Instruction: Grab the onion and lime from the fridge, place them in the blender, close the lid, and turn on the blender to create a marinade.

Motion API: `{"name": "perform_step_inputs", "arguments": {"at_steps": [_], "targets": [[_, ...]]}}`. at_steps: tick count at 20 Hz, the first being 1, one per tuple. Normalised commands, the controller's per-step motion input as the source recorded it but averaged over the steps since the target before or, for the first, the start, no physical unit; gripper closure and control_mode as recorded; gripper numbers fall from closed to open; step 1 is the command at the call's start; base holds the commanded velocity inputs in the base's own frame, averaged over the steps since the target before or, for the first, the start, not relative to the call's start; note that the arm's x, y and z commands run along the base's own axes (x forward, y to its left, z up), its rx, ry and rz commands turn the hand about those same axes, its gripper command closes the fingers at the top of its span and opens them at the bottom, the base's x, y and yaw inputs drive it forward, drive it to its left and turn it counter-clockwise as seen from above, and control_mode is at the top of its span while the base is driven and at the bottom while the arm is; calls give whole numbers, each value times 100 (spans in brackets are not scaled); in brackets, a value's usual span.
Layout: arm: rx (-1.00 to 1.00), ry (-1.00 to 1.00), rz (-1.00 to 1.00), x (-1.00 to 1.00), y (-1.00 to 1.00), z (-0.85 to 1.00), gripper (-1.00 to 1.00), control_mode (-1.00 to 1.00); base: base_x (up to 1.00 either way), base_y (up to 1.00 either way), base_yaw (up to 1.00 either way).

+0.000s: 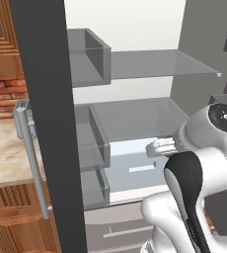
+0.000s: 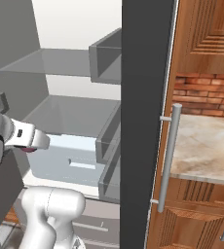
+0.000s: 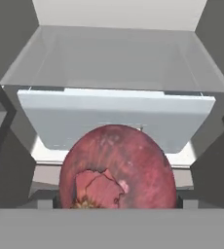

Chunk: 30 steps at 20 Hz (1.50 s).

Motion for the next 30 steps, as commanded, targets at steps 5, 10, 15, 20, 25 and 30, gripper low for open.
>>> {"name": "perform_step_inputs", "arguments": {"at_steps": [5, 10, 15, 20, 25, 30], "targets": [[1, 15, -2, -36, 0, -38, 100, 100, -25, 0, -3], [0, 0, 0, 0, 0, 0, 100, 100, -47, 22, -19], [0, 0, 0, 0, 0, 0, 100, 100, -65, 59, -37], [0, 0, 0, 0, 0, 0, 100, 100, -73, 72, -49], [0, 0, 0, 0, 0, 0, 100, 100, -85, 35, -65], [0, 0, 0, 0, 0, 0, 100, 100, -86, 5, -76]]}}
